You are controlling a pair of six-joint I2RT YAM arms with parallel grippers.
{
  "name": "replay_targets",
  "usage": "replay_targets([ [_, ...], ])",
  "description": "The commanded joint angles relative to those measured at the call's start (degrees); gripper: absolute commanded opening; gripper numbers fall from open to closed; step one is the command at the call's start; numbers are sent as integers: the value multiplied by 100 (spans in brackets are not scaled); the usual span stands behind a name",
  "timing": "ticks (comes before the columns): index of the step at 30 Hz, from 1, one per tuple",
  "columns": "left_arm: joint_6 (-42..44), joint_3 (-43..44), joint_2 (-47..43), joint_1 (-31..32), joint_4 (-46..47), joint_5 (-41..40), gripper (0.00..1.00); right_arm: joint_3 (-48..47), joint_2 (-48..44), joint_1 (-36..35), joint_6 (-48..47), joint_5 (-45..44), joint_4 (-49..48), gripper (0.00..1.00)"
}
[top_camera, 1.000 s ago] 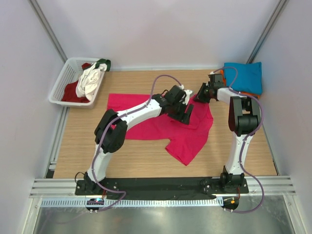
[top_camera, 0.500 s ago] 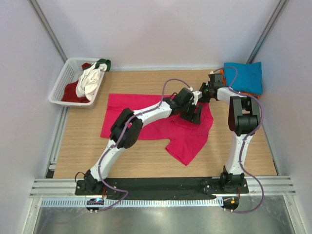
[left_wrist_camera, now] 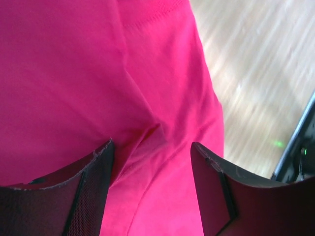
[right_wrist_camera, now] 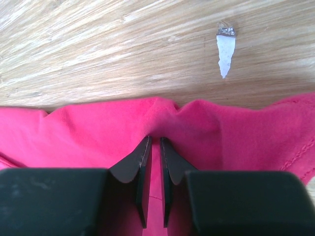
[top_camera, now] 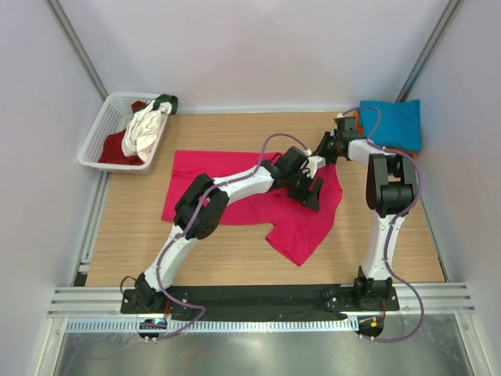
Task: Fold and stack the t-shirts
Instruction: Fold the tshirt
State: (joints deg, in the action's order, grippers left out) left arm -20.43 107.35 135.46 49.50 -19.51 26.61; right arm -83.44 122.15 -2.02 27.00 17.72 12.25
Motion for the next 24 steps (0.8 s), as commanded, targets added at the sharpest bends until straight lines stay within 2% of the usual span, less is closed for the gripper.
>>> replay_targets([
  [1,487,-240,-554,43,-572,705,64,-120,152,9,-125,-277,85,18],
  [11,592,-601,-1082,69,-791,758,64,-50,151,9,-134,-339,84,18],
  [15,523,-514,-1267,25,-932,442,65,-93,143,9,-160,-330,102,18],
  [19,-48,-338,-1636,-238,-757,-234,68,-102,-6,9,-222,-269,164,19],
  [21,-329,-372,-1847,-589,-695,-953,70,-137,-207,9,-266,-155,198,21],
  [24,-944,-792,-2373,-1318,-625,-1570,72,-216,-576,0,-354,-32,356,35],
])
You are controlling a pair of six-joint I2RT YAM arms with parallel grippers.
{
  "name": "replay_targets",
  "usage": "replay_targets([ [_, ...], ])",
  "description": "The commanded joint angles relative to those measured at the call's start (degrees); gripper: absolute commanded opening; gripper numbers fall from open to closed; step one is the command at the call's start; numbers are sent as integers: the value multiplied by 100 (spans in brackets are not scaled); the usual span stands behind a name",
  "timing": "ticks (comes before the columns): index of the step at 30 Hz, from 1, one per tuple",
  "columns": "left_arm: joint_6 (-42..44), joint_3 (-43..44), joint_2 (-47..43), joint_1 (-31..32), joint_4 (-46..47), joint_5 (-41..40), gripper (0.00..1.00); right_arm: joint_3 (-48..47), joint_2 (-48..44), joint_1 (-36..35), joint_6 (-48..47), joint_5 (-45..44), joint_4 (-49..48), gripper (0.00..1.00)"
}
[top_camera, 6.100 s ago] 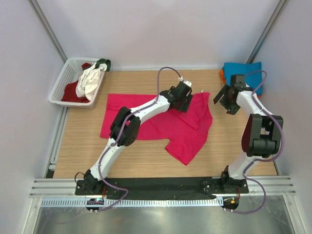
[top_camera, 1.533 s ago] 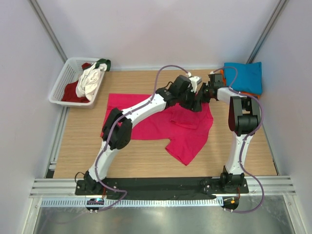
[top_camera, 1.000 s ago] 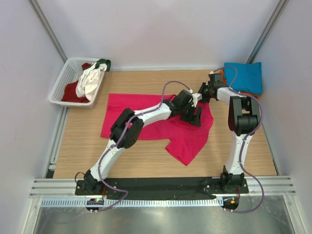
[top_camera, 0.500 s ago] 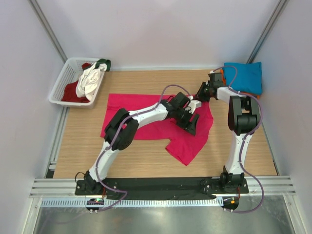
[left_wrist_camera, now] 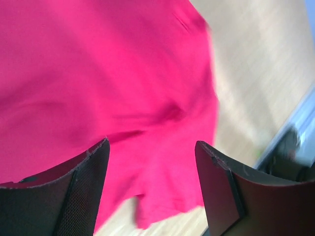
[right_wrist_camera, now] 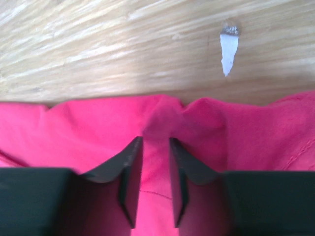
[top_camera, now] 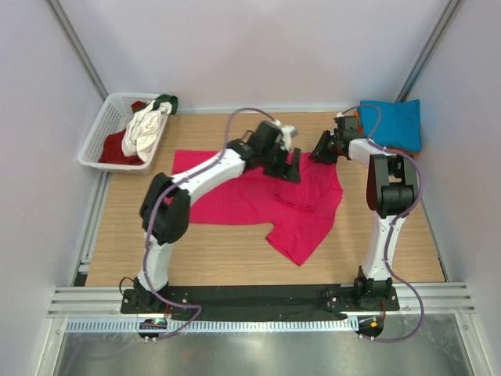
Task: Fold and stack the t-shirts
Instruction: Fold the tshirt
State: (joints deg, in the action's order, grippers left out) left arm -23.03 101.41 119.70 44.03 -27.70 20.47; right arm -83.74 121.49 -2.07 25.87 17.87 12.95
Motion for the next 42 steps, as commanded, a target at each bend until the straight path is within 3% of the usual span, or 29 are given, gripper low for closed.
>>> replay_targets([
  [1,-929,-357,-1060,-1173,256,-1105,72,-203,-626,-13,-284,-29,322,39],
  [9,-1274,-1307,-1538,-2758,-32,-2686,73,-230,-1496,-618,-512,296,795,65],
  [16,-985,-1316,-1116,-3541,177,-2847,68,419,-1734,-1217,-233,-196,701,69],
  [21,-563,-738,-441,-3717,47,-2970,67,482,-1524,-1209,269,-538,630,69],
  [25,-536,-665,-158,-3753,-60,-2619,63,359,-1251,-1226,402,-925,682,69],
  [30,-598,-1192,-350,-3744,-7,-2381,61,227,-996,-1217,454,-1101,858,68],
  [42,-439,-2519,-1343,-3744,-33,-2943,60,552,-1101,-1235,367,-1110,929,68],
])
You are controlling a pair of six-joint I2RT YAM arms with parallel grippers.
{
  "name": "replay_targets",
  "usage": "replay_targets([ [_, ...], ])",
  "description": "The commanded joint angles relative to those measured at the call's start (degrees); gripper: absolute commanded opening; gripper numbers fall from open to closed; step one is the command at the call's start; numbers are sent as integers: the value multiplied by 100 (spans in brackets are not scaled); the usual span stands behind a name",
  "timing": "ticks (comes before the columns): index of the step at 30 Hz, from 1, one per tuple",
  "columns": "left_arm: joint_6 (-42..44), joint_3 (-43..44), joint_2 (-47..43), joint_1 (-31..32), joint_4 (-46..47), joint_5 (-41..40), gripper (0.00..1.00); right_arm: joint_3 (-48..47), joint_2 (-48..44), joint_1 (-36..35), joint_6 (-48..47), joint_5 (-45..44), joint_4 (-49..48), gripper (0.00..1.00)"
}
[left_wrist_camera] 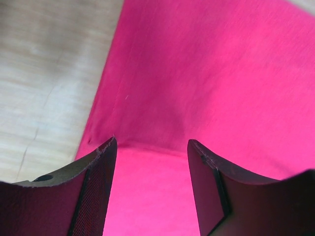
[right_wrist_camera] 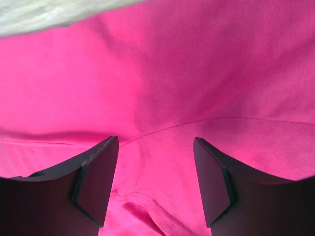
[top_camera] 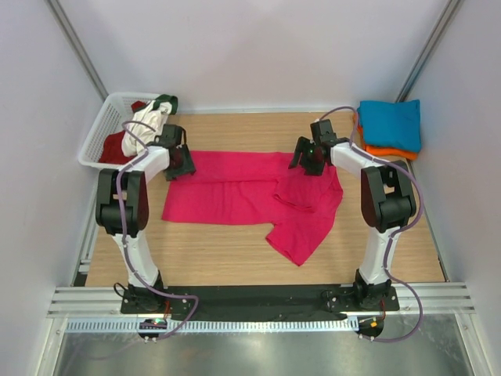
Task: Fold and stack the t-shirts
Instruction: Fold the tshirt
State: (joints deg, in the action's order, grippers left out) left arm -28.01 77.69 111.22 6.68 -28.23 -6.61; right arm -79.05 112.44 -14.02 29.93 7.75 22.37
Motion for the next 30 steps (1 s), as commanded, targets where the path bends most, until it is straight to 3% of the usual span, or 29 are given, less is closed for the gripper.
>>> replay_targets([
  [1,50,-192,-548,-9,19,-253,60,117,-240,-31,-49,-98,-13,68],
  [8,6,-325,-857,-9,54,-279,62,302,-302,-39,-128,-195,-14,68],
  [14,-248,605,-646,9,124,124,58,-392,-241,-39,91,-1028,443,66],
  [23,-530,1310,505,97,335,38,45,-1007,383,-30,-14,-2075,619,61],
  [30,-504,1380,883,97,634,-139,41,-1210,770,119,56,-2076,532,58],
])
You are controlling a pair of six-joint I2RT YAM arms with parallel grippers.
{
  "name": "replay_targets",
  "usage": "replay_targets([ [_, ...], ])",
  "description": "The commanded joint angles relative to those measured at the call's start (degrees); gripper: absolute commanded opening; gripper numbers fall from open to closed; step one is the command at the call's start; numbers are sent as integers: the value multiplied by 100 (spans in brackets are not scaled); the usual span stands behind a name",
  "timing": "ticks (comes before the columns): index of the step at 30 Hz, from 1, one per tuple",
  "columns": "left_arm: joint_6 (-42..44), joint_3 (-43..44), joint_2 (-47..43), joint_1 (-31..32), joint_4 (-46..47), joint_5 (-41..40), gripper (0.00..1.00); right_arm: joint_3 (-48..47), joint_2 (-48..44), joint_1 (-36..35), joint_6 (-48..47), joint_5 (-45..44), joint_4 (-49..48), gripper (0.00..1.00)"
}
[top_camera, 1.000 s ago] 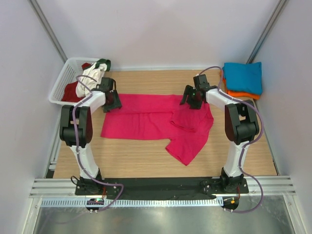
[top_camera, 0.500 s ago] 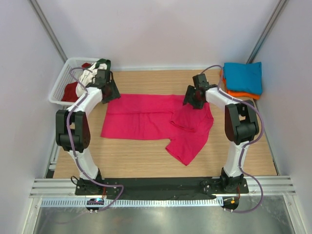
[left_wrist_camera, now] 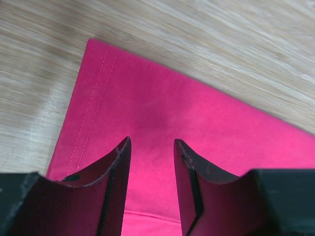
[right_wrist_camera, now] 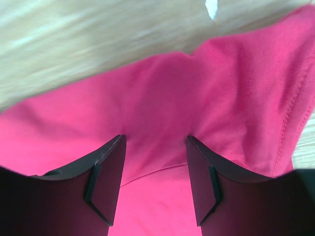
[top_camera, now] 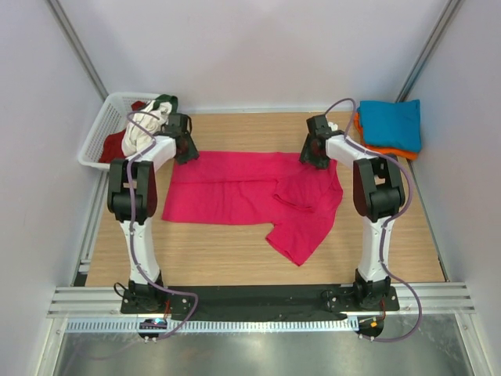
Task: Fold and stack the t-shirts
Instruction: Fold the tshirt
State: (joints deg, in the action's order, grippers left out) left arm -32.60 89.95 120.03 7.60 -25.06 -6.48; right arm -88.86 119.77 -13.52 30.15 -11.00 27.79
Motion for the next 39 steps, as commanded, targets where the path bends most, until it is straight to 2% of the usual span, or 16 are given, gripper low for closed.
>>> replay_targets([
  [1,-53,241,73,5,317,-169,41,-228,47,103,17,-209,-28,58],
  [10,-106,733,697,5,-86,-740,41,-439,512,297,-106,-42,-274,58],
  [14,-150,1269,1110,5,-297,-767,41,-842,828,376,-211,116,-441,59],
  [22,60,2867,2050,-12,-807,-820,42,-1844,1523,596,-387,599,-591,59],
  [29,315,3124,1771,-12,-676,-433,47,-2478,1138,842,-545,811,-530,61],
  [34,351,3134,1559,-13,-588,-371,48,-2496,838,1131,-475,363,-301,64],
  [39,333,3274,1681,-4,-561,-521,49,-2662,1127,1264,-624,239,6,63],
])
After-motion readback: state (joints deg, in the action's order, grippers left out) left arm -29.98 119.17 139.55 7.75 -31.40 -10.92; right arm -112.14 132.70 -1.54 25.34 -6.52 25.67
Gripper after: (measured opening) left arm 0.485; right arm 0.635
